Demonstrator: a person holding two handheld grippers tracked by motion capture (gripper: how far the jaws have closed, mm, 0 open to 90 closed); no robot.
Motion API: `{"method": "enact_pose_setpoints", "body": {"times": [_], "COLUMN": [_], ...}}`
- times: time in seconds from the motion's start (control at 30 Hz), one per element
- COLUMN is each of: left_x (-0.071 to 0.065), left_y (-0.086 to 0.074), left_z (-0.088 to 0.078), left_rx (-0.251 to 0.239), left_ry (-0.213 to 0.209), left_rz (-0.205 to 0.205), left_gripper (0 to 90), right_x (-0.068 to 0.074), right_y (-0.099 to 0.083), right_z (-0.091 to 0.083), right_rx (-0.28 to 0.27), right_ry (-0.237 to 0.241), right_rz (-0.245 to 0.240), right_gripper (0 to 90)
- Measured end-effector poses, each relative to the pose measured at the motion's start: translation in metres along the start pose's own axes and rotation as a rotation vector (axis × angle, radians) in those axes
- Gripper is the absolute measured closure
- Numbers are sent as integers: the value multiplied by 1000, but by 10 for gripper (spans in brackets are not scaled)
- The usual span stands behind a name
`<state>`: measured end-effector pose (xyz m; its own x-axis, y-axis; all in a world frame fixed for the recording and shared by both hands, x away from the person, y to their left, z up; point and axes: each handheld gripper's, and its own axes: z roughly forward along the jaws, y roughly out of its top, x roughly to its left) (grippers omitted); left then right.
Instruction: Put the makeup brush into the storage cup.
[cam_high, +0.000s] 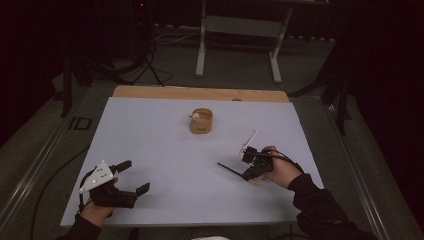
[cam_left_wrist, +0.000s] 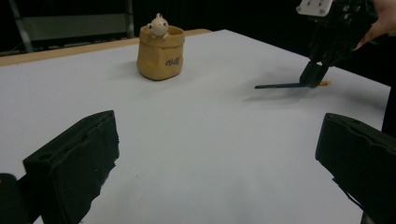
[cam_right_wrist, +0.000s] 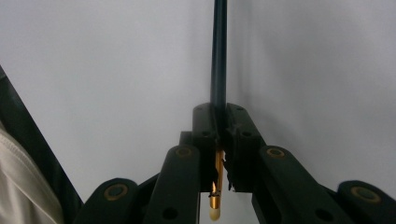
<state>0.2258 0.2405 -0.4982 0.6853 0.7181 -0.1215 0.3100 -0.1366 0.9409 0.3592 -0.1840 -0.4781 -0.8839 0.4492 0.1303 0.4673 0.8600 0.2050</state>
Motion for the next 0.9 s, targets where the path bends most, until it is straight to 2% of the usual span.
{"method": "enact_pose_setpoints", "body": {"times": [0.1, 0.2, 0.27, 0.33, 0.43, 0.5, 0.57, 0.6, 0.67, 0.7, 0.83, 0.9], "left_x": [-1, -2, -2, -3, -5, -7, -12, -14, -17, -19, -23, -25], "left_y": [1, 1, 0, 2, 5, 6, 11, 12, 14, 15, 18, 19], "left_z": [1, 4, 7, 10, 14, 16, 23, 25, 30, 32, 38, 42], "left_rx": [9, 31, 36, 57, 59, 63, 71, 79, 94, 101, 111, 122], "left_ry": [1, -3, -3, 15, -3, -8, -31, -39, -57, -65, -79, -89], "left_rz": [4, 0, -18, -2, -11, -10, 7, 19, 43, 50, 70, 79], "left_gripper": [3, 4, 3, 3, 3, 3, 3, 3, 3, 3, 3, 3], "right_x": [2, 5, 5, 5, 5, 6, 7, 8, 9, 10, 12, 14], "right_y": [1, 6, 8, 10, 14, 17, 20, 21, 22, 23, 24, 25], "right_z": [0, 0, 0, 0, 0, 0, 0, 0, -1, -1, -4, -4], "right_rx": [0, 14, 16, 14, 21, 25, 42, 41, 28, 29, 19, 28], "right_ry": [4, 4, -14, -7, 4, 29, 21, 11, 20, 4, 10, 30], "right_rz": [-17, -60, -91, -119, -145, -164, -185, -196, -224, -237, -252, -273], "right_gripper": [835, 836, 836, 836, 835, 835, 835, 835, 835, 835, 835, 835]}}
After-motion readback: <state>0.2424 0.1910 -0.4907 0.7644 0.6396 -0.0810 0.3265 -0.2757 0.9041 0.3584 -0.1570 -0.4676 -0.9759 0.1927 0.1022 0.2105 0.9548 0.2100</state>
